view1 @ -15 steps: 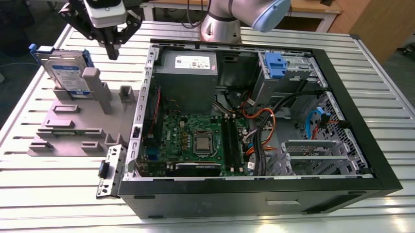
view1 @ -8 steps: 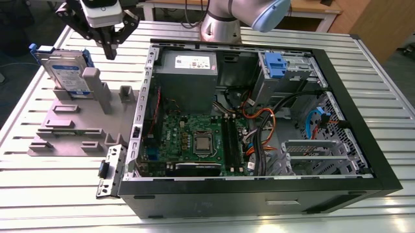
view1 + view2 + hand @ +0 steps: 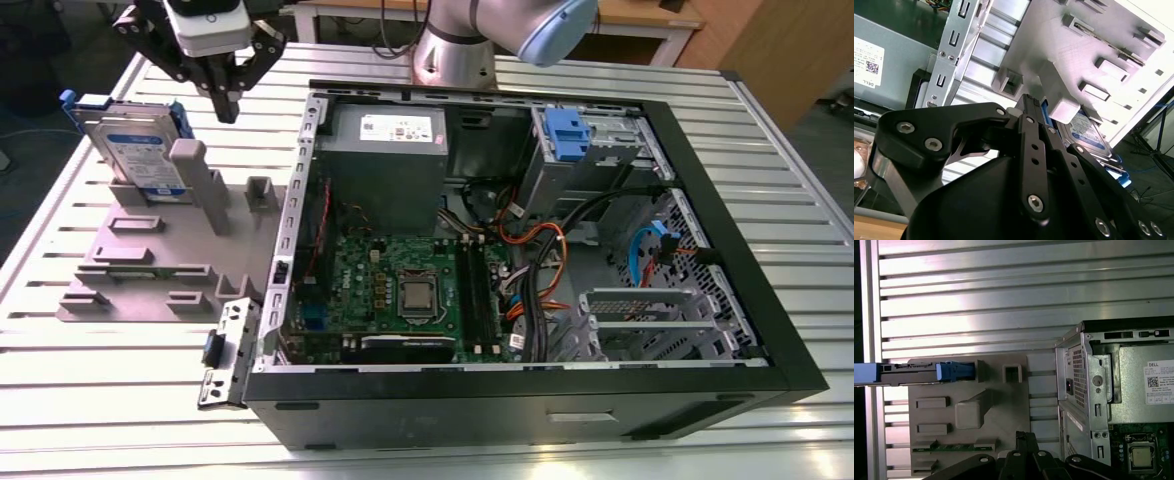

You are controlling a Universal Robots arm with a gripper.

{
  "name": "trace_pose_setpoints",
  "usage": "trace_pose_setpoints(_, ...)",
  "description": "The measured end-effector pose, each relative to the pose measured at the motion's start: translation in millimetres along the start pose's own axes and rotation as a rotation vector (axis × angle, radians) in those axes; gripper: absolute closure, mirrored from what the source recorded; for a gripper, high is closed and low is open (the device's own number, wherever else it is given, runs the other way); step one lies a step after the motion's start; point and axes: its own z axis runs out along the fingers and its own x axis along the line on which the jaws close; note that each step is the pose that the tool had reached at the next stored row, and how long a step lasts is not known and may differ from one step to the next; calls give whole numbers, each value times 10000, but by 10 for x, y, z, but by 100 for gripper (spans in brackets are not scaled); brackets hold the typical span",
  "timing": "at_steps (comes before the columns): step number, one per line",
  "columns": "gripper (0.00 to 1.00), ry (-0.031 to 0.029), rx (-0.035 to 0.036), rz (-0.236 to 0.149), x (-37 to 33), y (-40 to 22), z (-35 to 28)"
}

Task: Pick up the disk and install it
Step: 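Reach for the disk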

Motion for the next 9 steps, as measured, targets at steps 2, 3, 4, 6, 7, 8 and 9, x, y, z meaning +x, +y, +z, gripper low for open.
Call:
trace_pose_setpoints(2,89,0,0,1,0,0,0)
trace_pose_setpoints(3,89,0,0,1,1,0,0)
trace_pose_setpoints(4,89,0,0,1,1,0,0)
trace_pose_setpoints(6,89,0,0,3,3,9,0)
trace_pose_setpoints(7,89,0,0,2,4,23,1)
trace_pose_setpoints(8,89,1,1,1,4,41,1)
trace_pose_setpoints(9,89,0,0,1,6,62,3)
